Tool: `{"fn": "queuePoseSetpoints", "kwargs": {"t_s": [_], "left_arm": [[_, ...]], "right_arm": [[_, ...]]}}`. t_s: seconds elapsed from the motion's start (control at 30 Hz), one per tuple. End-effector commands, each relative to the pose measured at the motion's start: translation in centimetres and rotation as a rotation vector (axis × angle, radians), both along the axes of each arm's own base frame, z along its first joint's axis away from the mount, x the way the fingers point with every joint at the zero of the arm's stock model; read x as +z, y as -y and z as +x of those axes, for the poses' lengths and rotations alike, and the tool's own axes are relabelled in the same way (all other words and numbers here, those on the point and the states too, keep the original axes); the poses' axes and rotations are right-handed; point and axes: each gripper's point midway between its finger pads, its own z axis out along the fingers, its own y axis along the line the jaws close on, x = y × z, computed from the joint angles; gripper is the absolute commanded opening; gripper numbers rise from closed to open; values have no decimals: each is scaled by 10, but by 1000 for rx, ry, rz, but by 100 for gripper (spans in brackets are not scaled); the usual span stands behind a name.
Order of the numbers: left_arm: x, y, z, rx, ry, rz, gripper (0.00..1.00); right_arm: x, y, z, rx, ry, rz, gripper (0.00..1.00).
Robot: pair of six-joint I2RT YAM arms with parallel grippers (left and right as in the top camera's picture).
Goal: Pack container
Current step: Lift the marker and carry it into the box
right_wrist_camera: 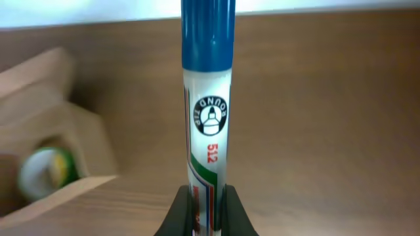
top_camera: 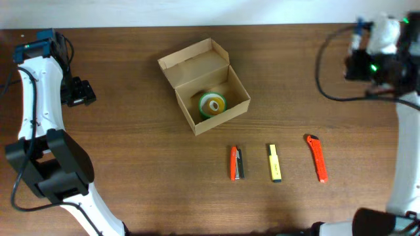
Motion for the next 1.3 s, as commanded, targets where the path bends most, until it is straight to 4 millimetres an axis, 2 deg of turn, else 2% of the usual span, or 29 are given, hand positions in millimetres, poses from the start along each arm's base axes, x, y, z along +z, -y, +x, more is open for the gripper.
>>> {"fn": "queuePoseSetpoints", "kwargs": {"t_s": [0.0,0.07,0.17,0.3,0.43,0.57,0.77,1.0,1.27], "left_arm": [[-1,0,-2,-13,-5,-4,100],[-1,0,-2,-13,-5,-4,100],[-1,0,-2,-13,-5,-4,100],[-1,0,-2,-13,-5,-4,100],[-1,0,-2,-13,-5,-4,100],[-1,0,-2,-13,-5,-4,100],[-1,0,-2,-13,-5,-4,100],[-1,0,-2,-13,-5,-4,100],[-1,0,-2,-13,-5,-4,100]], "right_arm": [[-4,-30,21,128,-37,-96,4],[-11,-45,30,184,-66,-140,4],[-27,-78,46,293,-94,-169,4],[-61,-109,57,412,-162,-280,4],[-96,-145,50,595,-247,-372,4],[-116,-173,38,742,-298,-425,4],[-122,-210,26,914,-282,-487,4],[-122,-241,14,1110,-234,-569,4],[-116,-270,26,1201,-109,-632,4]]}}
